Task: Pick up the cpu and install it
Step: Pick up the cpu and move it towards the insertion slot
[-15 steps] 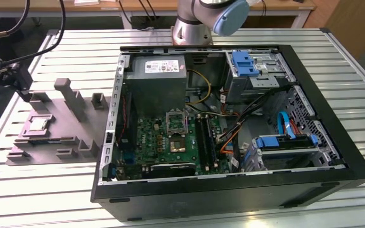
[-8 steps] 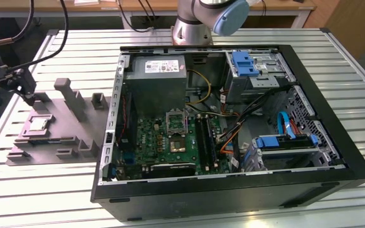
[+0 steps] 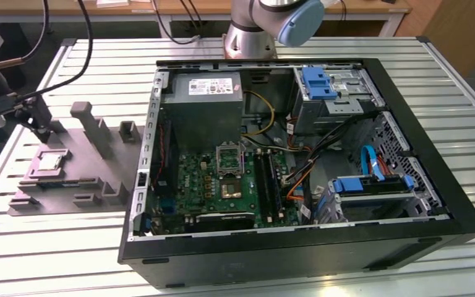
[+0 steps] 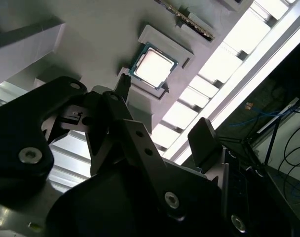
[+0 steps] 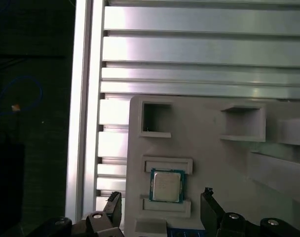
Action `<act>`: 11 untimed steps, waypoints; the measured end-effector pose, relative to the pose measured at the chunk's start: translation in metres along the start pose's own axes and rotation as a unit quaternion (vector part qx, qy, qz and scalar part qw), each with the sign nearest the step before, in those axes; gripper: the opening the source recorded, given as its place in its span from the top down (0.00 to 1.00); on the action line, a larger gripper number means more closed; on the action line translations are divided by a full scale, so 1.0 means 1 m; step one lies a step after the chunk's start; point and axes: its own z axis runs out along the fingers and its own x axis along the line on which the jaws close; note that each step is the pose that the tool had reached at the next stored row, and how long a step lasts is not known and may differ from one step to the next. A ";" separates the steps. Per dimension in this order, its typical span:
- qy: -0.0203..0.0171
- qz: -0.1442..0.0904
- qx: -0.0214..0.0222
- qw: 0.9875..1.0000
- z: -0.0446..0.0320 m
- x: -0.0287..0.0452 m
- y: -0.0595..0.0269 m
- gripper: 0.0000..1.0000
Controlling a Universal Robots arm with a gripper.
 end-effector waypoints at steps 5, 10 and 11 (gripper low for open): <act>0.000 0.000 0.000 1.000 0.0091 -0.0021 -0.0008 0.27; 0.000 0.000 0.000 1.000 0.0182 -0.0033 -0.0014 0.27; 0.000 0.000 0.000 1.000 0.0198 -0.0034 -0.0015 0.28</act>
